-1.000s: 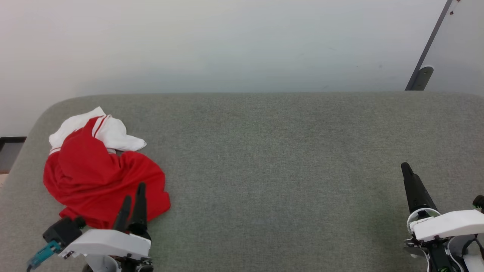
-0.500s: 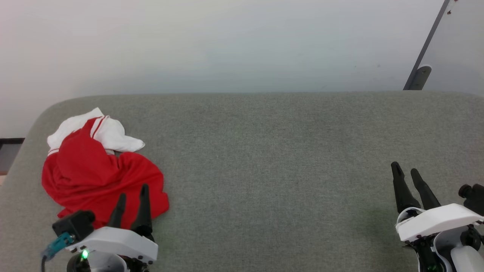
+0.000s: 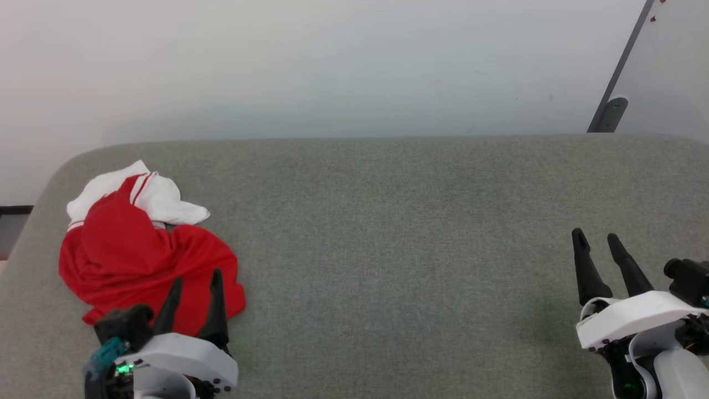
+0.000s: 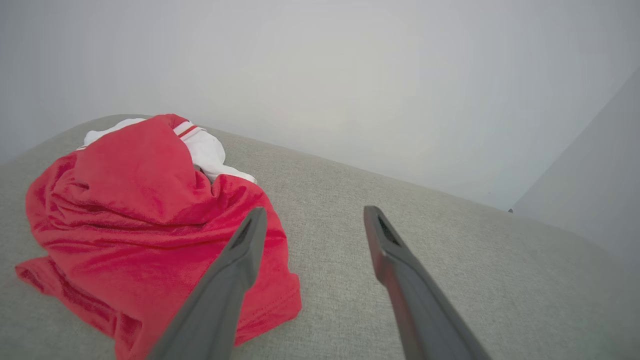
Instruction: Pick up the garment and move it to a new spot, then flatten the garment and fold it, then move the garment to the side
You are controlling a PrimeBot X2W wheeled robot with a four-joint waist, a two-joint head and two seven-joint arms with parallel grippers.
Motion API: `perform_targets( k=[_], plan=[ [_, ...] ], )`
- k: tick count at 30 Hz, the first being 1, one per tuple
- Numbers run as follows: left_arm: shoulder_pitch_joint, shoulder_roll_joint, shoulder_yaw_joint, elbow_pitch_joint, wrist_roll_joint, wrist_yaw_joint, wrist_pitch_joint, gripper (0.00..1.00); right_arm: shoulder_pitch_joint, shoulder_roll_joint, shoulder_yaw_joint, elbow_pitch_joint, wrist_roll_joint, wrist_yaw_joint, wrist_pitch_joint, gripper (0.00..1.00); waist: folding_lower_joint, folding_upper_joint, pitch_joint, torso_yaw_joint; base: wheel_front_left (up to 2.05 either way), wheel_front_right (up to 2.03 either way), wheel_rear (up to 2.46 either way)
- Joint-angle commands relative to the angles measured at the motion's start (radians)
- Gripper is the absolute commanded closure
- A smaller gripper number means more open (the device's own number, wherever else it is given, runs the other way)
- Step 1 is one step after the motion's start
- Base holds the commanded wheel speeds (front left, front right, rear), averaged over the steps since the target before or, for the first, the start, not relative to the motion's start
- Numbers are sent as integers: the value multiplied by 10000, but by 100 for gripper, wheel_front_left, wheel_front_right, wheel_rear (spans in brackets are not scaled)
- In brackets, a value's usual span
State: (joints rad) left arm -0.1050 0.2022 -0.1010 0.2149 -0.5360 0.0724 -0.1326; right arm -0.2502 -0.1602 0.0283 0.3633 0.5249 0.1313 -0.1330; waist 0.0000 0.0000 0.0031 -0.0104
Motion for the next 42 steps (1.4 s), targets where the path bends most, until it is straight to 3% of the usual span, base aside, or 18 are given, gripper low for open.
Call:
perform_targets(
  k=[1, 14, 42],
  plan=[
    [-229, 109, -55, -112, 263, 85, -97, 0, -240, -70, 9, -82, -277, -5, -87, 0, 0, 0, -4, -3, 0, 0, 0],
    [-149, 233, -348, -318, 1330, 243, -423, 0, -220, -170, 69, -389, -1374, -6, -418, 0, 0, 0, -4, -74, 0, 0, 0],
    [123, -137, 65, -290, 3331, -378, -1027, 0, 88, -11, -250, -452, -2958, -9, -1018, 0, 0, 0, 78, -32, 0, 0, 0]
  ],
)
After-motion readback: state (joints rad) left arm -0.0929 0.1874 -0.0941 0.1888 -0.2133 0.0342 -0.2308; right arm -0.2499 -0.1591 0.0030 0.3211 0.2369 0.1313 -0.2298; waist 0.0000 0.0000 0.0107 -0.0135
